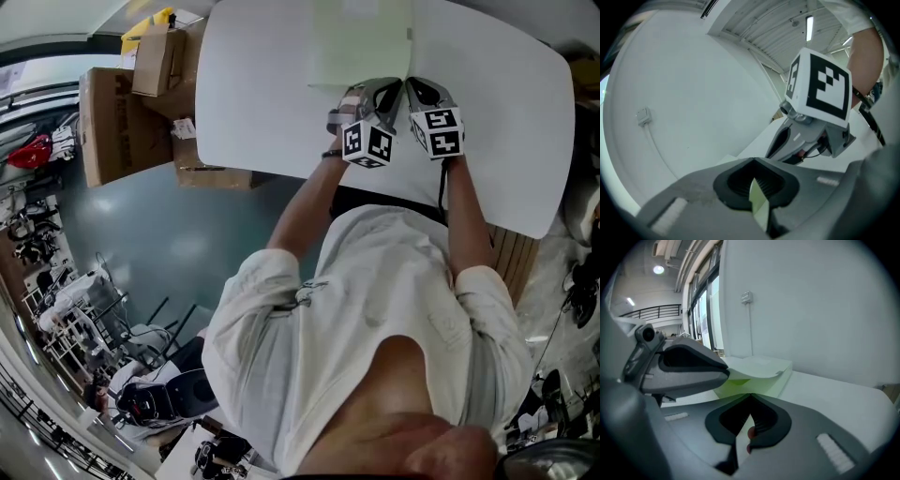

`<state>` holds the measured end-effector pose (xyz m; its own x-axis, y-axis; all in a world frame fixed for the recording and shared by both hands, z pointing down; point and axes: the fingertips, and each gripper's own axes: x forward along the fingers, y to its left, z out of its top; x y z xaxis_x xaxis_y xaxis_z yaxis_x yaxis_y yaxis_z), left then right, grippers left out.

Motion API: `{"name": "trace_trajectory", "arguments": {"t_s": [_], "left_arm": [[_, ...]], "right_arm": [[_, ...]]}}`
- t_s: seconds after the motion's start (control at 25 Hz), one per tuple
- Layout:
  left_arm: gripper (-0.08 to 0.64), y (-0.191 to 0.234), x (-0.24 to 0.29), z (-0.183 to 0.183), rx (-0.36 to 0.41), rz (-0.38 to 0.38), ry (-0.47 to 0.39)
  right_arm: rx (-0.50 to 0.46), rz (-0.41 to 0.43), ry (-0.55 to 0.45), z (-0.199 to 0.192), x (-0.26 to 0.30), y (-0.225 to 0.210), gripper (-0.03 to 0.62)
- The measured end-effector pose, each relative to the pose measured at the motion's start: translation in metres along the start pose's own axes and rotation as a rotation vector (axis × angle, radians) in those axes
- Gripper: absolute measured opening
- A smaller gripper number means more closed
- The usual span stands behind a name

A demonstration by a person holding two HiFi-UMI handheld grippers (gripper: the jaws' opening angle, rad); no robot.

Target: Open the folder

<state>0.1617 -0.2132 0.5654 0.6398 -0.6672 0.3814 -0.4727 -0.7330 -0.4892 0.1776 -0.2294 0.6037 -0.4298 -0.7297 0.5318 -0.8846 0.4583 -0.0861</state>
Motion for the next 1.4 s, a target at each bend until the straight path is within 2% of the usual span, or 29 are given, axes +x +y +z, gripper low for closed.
{"name": "trace_trajectory", "arguments": {"t_s": [0.12,0.44,0.64,0.8,0.96,1.2,1.4], "left_arm": [[0.002,0.001,-0.002,-0.003,-0.006,0.003,0.002],[0.002,0.004,-0.006,-0.006,-0.009,0.014,0.004],[0.002,0.020,-0.015,0.010,-0.029,0.077,-0.042],[0.002,0.029,-0.027,0.013,-0.020,0.100,-0.050],[0.002,0.043,-0.042,0.022,-0.043,0.142,-0.068],[0.002,0.077,-0.056,0.014,-0.067,0.178,-0.093],[0.003,0.092,-0.068,0.025,-0.129,0.227,-0.122]], "right_arm": [[-0.021,0.027,0.024,-0.010,0.008,0.006,0.000],[0.010,0.055,0.036,-0.017,0.013,0.009,0.002],[-0.011,0.040,0.043,-0.018,0.013,0.008,0.002],[0.001,0.032,0.051,-0.018,0.012,0.008,0.002],[-0.004,0.023,0.071,-0.017,0.008,0.008,0.002],[-0.025,-0.009,0.107,-0.016,0.025,0.017,0.002],[-0.040,-0.067,0.118,-0.018,0.019,0.016,0.002]]}}
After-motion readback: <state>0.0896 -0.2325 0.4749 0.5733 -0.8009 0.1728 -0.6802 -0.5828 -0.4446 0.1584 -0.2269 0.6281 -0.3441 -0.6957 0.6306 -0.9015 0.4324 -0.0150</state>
